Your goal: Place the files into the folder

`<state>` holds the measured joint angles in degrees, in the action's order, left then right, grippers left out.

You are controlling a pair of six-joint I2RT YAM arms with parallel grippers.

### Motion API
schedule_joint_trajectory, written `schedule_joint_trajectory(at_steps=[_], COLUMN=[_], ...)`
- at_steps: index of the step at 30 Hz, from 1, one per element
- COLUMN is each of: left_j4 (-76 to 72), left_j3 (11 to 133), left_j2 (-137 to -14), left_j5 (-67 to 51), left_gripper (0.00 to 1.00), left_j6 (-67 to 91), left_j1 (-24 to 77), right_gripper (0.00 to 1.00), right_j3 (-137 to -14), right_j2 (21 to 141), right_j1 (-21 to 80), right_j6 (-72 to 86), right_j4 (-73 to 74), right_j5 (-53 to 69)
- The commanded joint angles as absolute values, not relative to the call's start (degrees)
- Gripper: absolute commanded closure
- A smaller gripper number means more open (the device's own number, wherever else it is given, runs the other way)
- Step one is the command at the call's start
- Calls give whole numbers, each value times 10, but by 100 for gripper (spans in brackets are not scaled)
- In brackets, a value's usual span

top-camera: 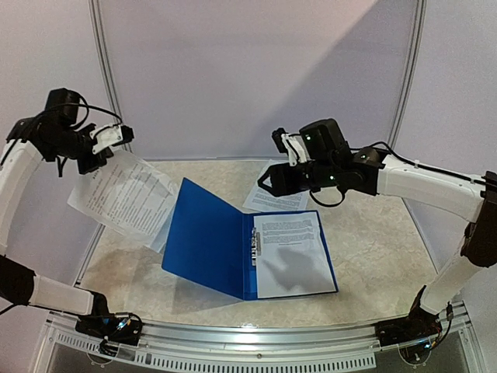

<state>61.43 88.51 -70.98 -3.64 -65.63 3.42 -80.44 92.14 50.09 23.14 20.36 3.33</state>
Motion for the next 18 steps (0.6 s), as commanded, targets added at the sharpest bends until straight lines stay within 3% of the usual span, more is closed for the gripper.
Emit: schedule_joint_trajectory(at_steps=[1, 8, 13, 16, 18], left_j4=[743, 851, 880, 884, 887], left_j3=[957, 1109, 1121, 1115, 1118], left_j2=[-706, -692, -679, -685, -693], left_j5=[-35, -2, 18, 32, 34], left_gripper=[100, 100, 100, 100, 100], left_j6=[-676, -670, -655, -653, -650], left_j1=[54, 155, 230, 262, 282], right_gripper=[40, 32, 26, 18, 7], right_j3=[-873, -941, -995, -1072, -1115], right_j2=[919, 952, 994, 1050, 1082], right_j1=[532, 556, 583, 612, 625], right_j6=[144, 72, 57, 32, 17], right_j4=[136, 58, 27, 89, 119], right_j5=[98, 150, 170, 162, 149])
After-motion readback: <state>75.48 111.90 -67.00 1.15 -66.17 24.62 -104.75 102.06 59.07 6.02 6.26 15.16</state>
